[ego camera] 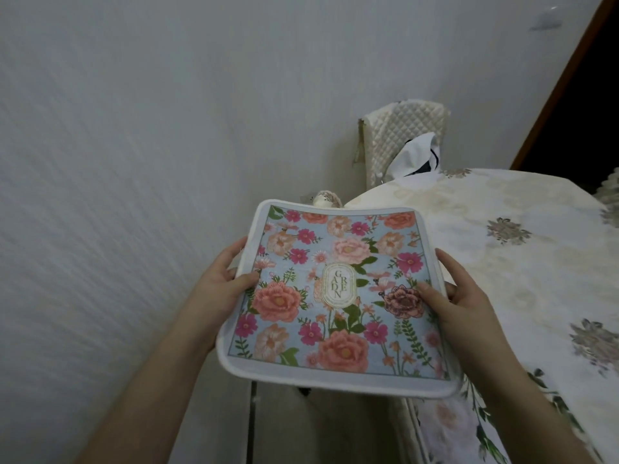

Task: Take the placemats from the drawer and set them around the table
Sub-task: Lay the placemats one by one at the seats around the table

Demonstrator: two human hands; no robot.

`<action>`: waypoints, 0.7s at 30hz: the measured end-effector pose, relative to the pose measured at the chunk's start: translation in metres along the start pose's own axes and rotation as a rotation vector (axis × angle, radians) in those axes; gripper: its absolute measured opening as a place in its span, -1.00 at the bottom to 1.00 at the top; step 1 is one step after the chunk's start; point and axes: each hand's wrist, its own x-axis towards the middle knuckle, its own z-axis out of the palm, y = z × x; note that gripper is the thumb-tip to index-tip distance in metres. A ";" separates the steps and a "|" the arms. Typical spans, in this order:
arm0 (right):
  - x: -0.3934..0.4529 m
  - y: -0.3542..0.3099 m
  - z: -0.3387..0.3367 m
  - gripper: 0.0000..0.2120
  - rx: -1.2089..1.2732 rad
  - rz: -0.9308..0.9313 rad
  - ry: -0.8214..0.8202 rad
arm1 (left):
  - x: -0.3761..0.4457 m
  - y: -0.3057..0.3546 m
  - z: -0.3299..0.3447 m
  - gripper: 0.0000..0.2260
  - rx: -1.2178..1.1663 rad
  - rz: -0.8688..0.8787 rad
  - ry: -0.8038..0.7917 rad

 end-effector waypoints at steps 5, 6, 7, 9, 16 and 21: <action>0.024 0.003 0.003 -0.51 0.014 -0.005 0.076 | 0.051 0.008 0.007 -0.51 -0.017 -0.009 -0.059; 0.029 0.003 0.005 -0.52 0.017 -0.002 0.091 | 0.063 0.009 0.008 -0.50 -0.017 -0.010 -0.070; 0.034 0.002 0.006 -0.52 0.015 0.000 0.107 | 0.074 0.010 0.009 -0.50 -0.019 -0.012 -0.086; 0.047 0.003 0.009 -0.53 0.008 0.007 0.143 | 0.098 0.012 0.011 -0.51 -0.018 -0.015 -0.127; 0.098 -0.002 0.031 -0.46 -0.033 0.033 0.286 | 0.189 0.024 0.016 -0.49 0.023 -0.014 -0.267; 0.126 -0.009 0.047 -0.49 -0.003 0.045 0.379 | 0.249 0.031 0.021 -0.49 0.074 -0.015 -0.333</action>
